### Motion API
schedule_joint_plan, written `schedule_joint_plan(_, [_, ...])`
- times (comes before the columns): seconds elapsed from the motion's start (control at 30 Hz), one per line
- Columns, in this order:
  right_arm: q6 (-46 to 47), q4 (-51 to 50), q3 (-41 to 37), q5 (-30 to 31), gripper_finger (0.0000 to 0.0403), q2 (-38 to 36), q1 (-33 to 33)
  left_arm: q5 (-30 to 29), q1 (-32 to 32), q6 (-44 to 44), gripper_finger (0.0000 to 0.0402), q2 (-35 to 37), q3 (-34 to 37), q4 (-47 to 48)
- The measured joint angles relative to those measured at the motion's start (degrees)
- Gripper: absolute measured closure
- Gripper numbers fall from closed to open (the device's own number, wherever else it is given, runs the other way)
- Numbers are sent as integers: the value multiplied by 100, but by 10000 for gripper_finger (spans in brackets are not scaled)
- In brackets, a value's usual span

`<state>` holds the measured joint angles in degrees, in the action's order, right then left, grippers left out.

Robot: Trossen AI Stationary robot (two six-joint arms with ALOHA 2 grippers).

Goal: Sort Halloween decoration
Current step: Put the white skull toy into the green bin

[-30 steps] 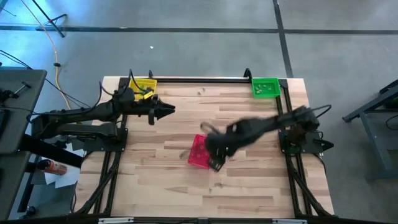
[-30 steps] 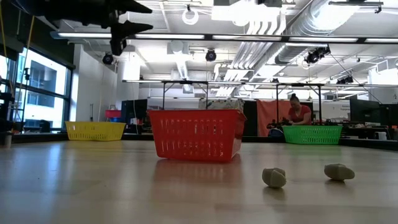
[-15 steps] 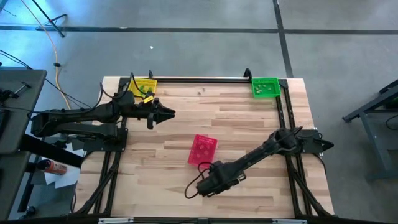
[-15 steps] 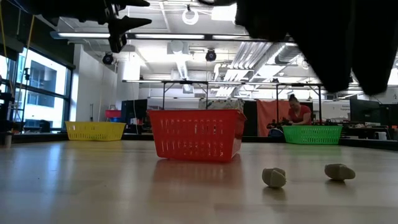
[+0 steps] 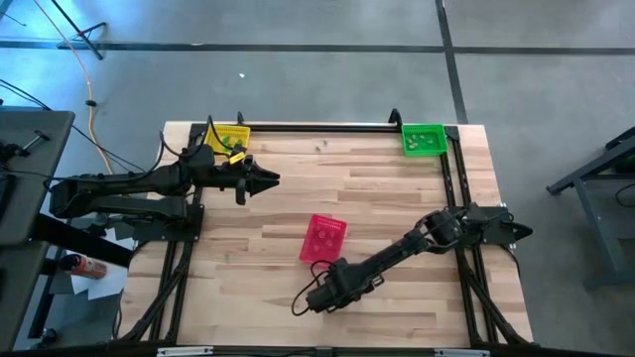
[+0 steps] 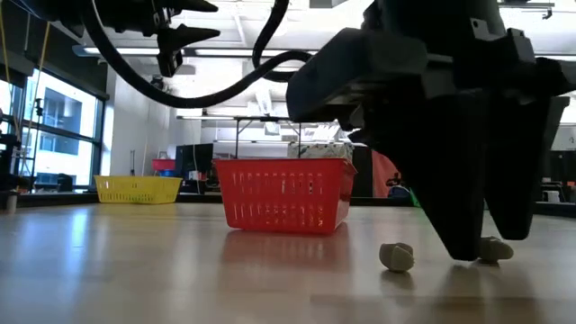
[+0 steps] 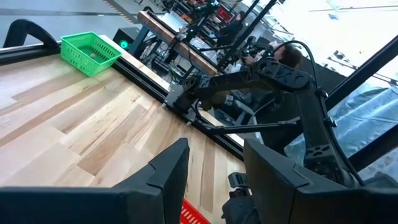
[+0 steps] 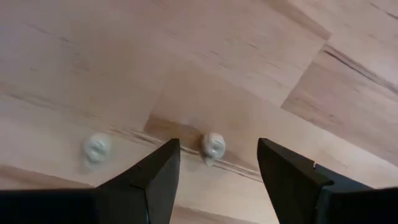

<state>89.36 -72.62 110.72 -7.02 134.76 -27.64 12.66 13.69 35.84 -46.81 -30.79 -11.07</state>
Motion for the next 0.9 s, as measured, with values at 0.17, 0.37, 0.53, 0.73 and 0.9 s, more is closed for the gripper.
schedule_joint_plan(0.17, [-42,259,-260,-70,204,-53,2,-58,2,10,257,0,0,0])
schedule_joint_plan(0.37, [78,1043,-787,-415,217,-107,10,-69,2,117,257,0,0,-16])
schedule_joint_plan(0.53, [-37,1027,-793,-444,220,-98,9,-69,2,145,257,0,0,-44])
schedule_joint_plan(0.73, [-303,1010,-820,-523,220,-98,59,-100,2,145,257,0,-2,-44])
schedule_joint_plan(0.9, [-624,911,-848,-575,220,-249,134,-102,4,145,257,0,-2,-48])
